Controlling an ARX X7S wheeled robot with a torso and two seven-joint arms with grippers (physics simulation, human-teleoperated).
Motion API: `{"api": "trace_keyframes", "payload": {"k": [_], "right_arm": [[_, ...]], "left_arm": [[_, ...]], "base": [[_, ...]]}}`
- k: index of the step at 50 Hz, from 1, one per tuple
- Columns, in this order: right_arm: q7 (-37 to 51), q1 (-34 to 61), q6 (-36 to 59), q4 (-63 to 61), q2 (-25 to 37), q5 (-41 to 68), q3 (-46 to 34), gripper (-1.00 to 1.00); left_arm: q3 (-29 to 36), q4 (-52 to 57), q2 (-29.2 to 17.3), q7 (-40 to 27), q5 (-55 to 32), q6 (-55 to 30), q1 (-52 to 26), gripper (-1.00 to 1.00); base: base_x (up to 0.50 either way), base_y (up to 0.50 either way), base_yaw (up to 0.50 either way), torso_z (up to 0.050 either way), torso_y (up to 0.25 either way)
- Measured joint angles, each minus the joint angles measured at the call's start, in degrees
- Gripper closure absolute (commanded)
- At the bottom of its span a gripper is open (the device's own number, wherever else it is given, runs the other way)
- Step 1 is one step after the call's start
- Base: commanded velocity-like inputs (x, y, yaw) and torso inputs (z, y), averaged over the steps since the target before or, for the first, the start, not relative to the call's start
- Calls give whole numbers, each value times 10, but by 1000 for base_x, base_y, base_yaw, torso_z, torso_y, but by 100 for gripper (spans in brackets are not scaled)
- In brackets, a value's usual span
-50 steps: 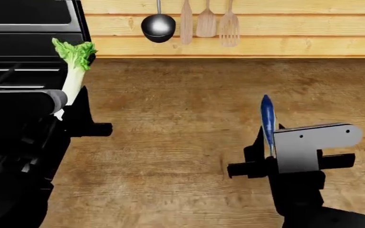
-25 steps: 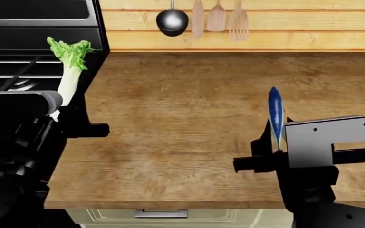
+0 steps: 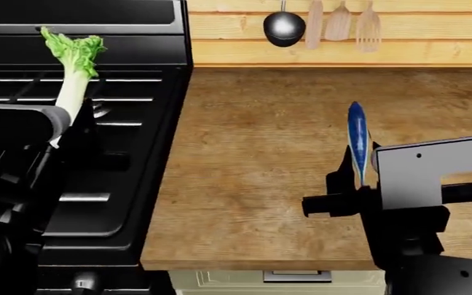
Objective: Place both pans onto different burners. Then place the celery and the fish on different pans.
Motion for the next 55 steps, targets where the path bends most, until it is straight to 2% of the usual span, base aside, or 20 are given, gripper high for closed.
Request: {"api": "trace_keyframes", "payload": {"k": [24, 55], "right_arm": [[17, 35, 17, -3, -4, 31, -6, 100], [35, 55, 27, -13, -12, 49, -18, 100]], "left_arm": [[2, 7, -18, -16, -11, -22, -22, 100], [1, 2, -23, -13, -2, -14, -4, 100]], "base": [[-1, 500, 0, 0, 1], [-1, 500, 0, 0, 0]]}}
